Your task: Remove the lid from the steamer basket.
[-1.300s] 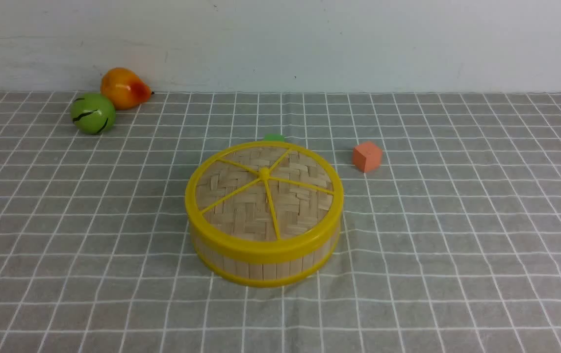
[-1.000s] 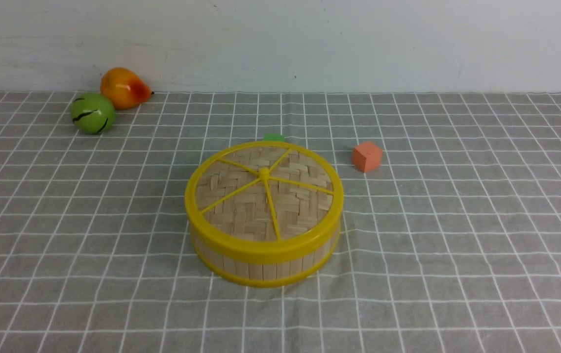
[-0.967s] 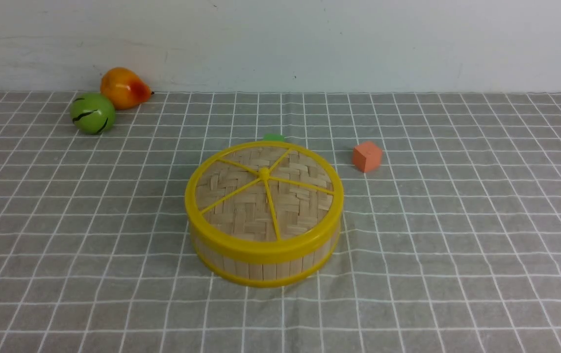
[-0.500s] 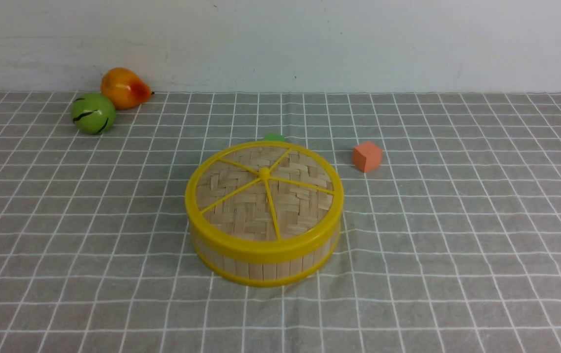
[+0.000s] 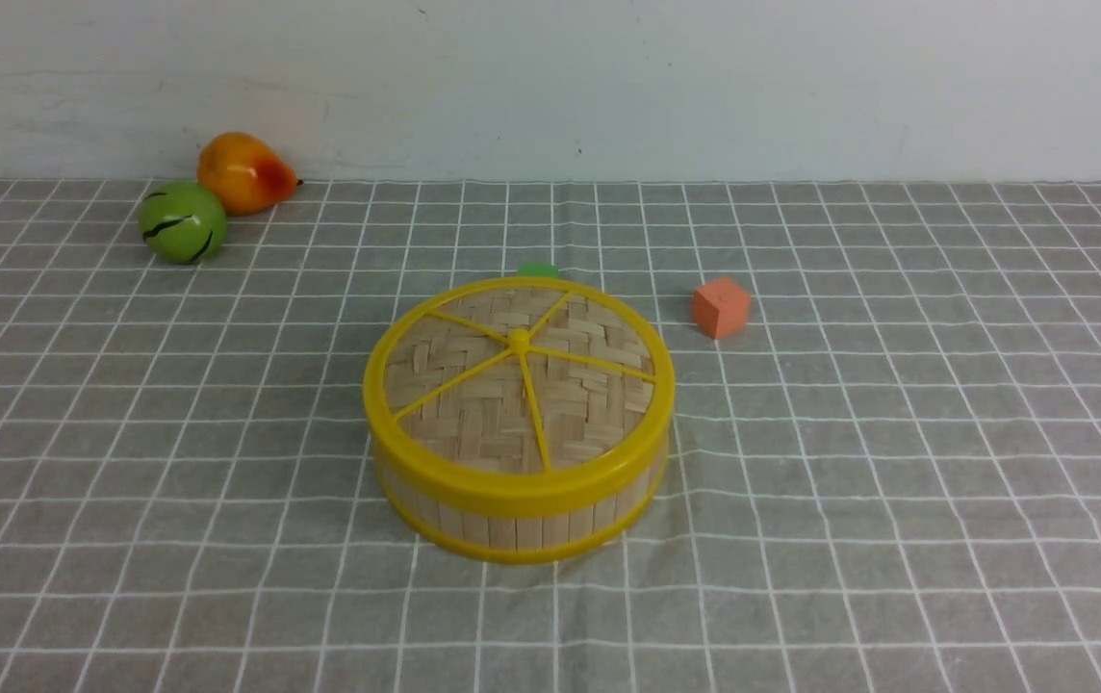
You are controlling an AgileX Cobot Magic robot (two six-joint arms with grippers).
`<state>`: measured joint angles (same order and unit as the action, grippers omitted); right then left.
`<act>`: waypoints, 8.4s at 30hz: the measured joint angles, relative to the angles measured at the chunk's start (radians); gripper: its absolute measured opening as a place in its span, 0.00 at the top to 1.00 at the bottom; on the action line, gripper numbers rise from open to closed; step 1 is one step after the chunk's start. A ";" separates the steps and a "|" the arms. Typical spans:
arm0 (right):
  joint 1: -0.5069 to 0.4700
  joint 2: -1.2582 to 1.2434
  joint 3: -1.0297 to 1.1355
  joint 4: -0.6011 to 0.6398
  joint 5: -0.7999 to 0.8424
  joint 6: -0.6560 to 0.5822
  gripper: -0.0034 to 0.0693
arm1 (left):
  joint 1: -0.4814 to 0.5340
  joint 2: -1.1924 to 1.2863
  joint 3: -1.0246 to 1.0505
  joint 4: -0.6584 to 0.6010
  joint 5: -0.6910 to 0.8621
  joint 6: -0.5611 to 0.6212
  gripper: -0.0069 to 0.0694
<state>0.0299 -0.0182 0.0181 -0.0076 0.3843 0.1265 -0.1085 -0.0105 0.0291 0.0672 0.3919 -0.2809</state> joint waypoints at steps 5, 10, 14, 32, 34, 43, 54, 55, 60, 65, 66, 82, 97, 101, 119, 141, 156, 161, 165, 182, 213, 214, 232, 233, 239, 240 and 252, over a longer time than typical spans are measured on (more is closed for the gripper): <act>0.000 0.000 0.000 0.000 0.000 0.000 0.62 | 0.000 0.000 0.000 0.000 0.000 0.000 0.60; 0.000 0.000 0.000 0.000 0.000 0.000 0.62 | 0.000 0.000 0.000 0.000 0.000 0.000 0.60; 0.000 0.000 0.000 0.000 0.000 0.000 0.62 | 0.000 0.000 0.000 0.000 -0.006 0.000 0.60; 0.000 0.000 0.000 0.000 0.000 0.000 0.62 | 0.000 0.000 0.003 0.000 -0.817 -0.003 0.60; 0.000 0.000 0.000 0.000 0.000 0.000 0.62 | 0.000 0.000 0.003 -0.012 -0.930 -0.034 0.60; 0.000 0.000 0.000 0.000 0.000 0.000 0.62 | 0.000 -0.001 0.000 -0.059 -1.167 -0.336 0.60; 0.000 0.000 0.000 0.000 0.000 0.000 0.62 | 0.000 -0.001 -0.155 -0.119 -1.145 -0.249 0.60; 0.000 0.000 0.000 0.000 0.000 0.000 0.62 | 0.000 0.014 -0.196 -0.126 -1.117 -0.219 0.60; 0.000 0.000 0.000 0.000 0.000 0.000 0.62 | 0.000 0.209 -0.404 -0.132 -0.897 -0.121 0.60; 0.000 0.000 0.000 0.000 0.000 0.000 0.62 | 0.000 0.455 -0.539 -0.132 -0.787 -0.161 0.60; 0.000 0.000 0.000 0.000 0.000 0.000 0.62 | 0.000 0.489 -0.547 -0.132 -0.786 -0.176 0.60; 0.000 0.000 0.000 0.000 0.000 0.000 0.62 | -0.081 1.150 -0.976 0.152 -0.201 -0.385 0.74; 0.000 0.000 0.000 0.000 0.000 0.000 0.62 | -0.302 1.772 -1.816 -0.284 0.649 0.271 0.93; 0.000 0.000 0.000 0.000 0.000 0.000 0.62 | -0.311 1.910 -1.990 -0.290 0.731 0.260 0.93; 0.000 0.000 0.000 0.000 0.000 0.000 0.62 | -0.472 2.165 -2.149 0.038 0.756 0.251 0.42; 0.000 0.000 0.000 0.000 0.000 0.000 0.62 | -0.465 2.215 -2.153 0.173 0.777 0.052 0.46; 0.000 0.000 0.000 0.000 0.000 0.000 0.62 | -0.447 2.217 -2.153 0.117 0.771 0.030 0.77; 0.000 0.000 0.000 0.000 0.000 0.000 0.62 | -0.445 2.208 -2.153 0.111 0.771 0.026 0.77; 0.000 0.000 0.000 0.000 0.000 0.000 0.62 | -0.442 2.159 -2.149 0.106 0.768 0.026 0.77; 0.000 0.000 0.000 0.000 0.000 0.000 0.62 | -0.065 1.825 -1.997 0.117 0.802 -0.003 0.77; 0.000 0.000 0.000 0.001 0.000 0.000 0.62 | -0.007 2.053 -1.632 0.061 0.369 -0.050 0.37; 0.000 0.000 0.000 0.001 0.000 0.000 0.62 | -0.011 2.017 -1.632 0.045 0.367 -0.035 0.26; 0.000 0.000 0.000 0.001 0.000 0.000 0.62 | -0.013 1.098 -1.126 -0.435 -0.145 0.358 0.89; 0.000 0.000 0.000 0.001 0.000 0.000 0.62 | -0.013 1.008 -1.023 -0.479 -0.197 0.408 0.93; 0.000 0.000 0.000 0.001 0.000 0.000 0.62 | -0.013 0.726 -0.690 -0.571 -0.289 0.521 0.93; 0.000 0.000 0.000 0.001 0.000 0.000 0.62 | -0.013 0.663 -0.617 -0.575 -0.290 0.530 0.93; 0.000 0.000 0.000 0.001 0.000 0.000 0.62 | -0.013 0.394 -0.382 -0.584 -0.026 0.543 0.93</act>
<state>0.0299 -0.0182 0.0181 -0.0067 0.3843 0.1265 -0.1211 0.3830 -0.3531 -0.5170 0.3654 0.2625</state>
